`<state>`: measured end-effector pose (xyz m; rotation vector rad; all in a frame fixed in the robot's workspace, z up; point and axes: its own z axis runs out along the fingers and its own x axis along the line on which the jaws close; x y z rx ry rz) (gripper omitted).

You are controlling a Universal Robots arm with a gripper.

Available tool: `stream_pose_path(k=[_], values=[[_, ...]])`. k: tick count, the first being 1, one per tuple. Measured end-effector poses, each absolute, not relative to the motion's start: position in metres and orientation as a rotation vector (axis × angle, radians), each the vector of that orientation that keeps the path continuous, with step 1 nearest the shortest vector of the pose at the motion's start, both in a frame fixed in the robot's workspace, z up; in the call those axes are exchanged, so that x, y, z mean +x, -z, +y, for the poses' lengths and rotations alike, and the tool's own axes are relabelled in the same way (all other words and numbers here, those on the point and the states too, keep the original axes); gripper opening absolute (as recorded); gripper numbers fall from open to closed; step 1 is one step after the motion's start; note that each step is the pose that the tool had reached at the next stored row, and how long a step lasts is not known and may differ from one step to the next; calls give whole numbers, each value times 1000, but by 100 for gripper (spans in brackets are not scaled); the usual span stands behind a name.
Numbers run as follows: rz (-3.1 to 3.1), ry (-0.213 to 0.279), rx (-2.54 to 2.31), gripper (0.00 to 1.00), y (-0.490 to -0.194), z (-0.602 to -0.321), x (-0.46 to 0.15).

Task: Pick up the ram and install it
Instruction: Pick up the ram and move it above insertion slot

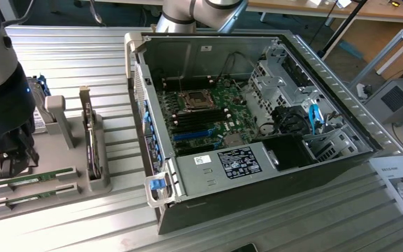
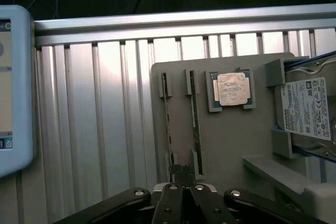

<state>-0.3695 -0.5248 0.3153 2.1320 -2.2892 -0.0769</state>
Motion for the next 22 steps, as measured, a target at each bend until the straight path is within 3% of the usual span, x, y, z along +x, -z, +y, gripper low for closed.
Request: stream_pose_path(k=[22], values=[[-2289, 77, 2132, 11, -294, -531, -370]])
